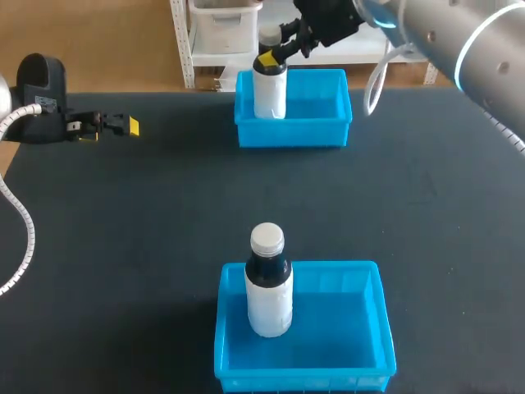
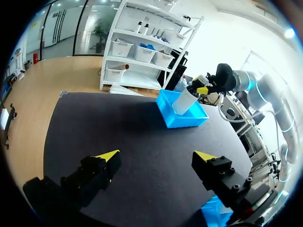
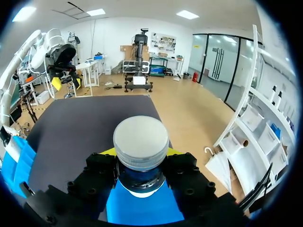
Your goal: Pick up the bottle, and place it in the far bin if it is heavy, or in the near bin if it is light.
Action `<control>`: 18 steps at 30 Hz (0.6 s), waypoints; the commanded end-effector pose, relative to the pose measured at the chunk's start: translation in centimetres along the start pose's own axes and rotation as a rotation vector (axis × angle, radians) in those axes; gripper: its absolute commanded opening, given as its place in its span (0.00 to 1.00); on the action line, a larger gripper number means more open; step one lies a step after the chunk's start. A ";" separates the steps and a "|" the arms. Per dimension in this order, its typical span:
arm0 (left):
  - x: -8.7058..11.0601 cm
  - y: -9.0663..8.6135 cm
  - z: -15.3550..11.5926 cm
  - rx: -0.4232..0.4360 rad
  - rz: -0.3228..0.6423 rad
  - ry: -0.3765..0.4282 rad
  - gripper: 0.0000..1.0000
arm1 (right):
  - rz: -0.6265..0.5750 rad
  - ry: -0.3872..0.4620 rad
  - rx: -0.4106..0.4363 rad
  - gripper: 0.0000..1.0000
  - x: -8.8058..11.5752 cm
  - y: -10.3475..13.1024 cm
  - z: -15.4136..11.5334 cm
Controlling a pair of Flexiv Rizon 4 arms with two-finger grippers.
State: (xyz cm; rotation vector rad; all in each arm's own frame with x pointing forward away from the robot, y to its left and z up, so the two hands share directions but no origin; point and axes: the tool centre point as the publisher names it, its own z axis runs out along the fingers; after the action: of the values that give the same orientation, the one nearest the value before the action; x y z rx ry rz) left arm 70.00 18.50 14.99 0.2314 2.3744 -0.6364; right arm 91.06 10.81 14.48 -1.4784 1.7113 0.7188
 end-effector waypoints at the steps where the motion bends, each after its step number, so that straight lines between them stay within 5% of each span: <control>1: 0.0 0.0 0.0 0.000 0.000 0.000 1.00 | 0.005 0.009 -0.330 0.00 -0.4 -1.7 1.2; 18: 0.0 0.0 0.0 0.000 0.000 0.000 1.00 | 0.042 0.019 -0.356 0.00 0.6 -2.8 2.5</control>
State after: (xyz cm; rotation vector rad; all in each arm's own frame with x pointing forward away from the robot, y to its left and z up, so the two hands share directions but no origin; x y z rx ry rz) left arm 70.00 18.50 14.99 0.2314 2.3744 -0.6364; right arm 92.73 11.55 12.60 -1.4073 1.7658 0.6473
